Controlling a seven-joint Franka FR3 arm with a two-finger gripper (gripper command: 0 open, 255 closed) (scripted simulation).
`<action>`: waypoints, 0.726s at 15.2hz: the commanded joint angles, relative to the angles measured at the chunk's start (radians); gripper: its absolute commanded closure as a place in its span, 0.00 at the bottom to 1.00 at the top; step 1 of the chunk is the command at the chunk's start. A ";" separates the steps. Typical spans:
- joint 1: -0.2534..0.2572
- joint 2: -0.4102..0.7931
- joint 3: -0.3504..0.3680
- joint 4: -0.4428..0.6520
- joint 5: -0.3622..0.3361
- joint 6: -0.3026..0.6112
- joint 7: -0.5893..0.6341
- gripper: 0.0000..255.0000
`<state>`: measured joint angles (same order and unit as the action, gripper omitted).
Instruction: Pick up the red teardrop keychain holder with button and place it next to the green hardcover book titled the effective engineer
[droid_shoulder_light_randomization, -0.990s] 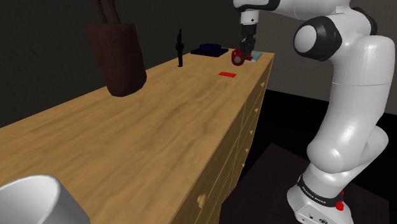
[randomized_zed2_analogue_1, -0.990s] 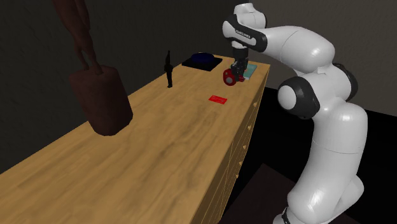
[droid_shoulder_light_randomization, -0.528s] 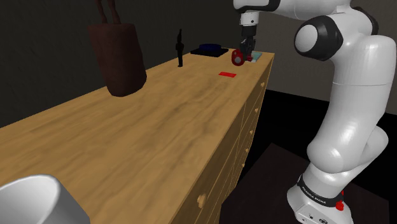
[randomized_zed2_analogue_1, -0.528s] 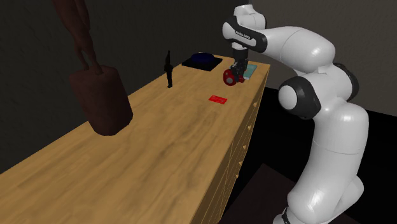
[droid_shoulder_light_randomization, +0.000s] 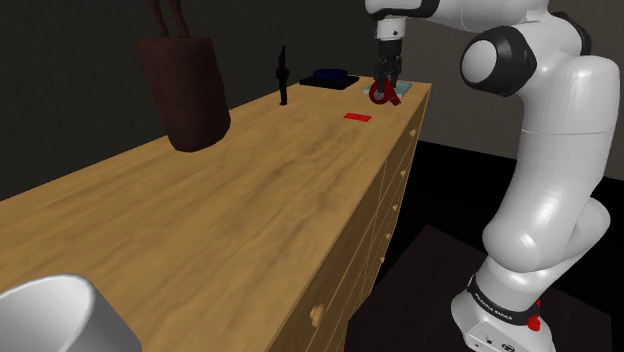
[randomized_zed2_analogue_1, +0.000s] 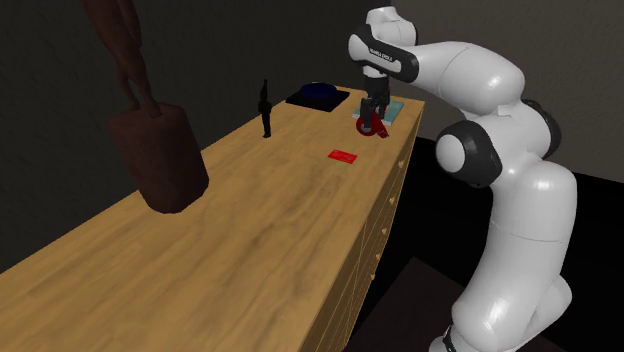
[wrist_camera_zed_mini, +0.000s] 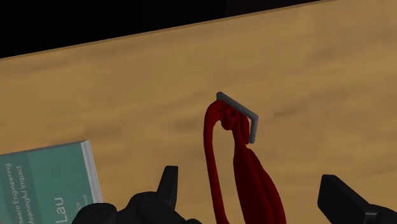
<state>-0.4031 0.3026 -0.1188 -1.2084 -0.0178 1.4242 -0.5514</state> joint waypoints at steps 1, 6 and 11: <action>-0.004 0.039 0.000 0.112 0.004 -0.074 -0.003 0.00; -0.011 0.103 0.000 0.276 0.011 -0.173 -0.007 0.00; -0.011 0.103 0.000 0.275 0.011 -0.173 -0.007 0.00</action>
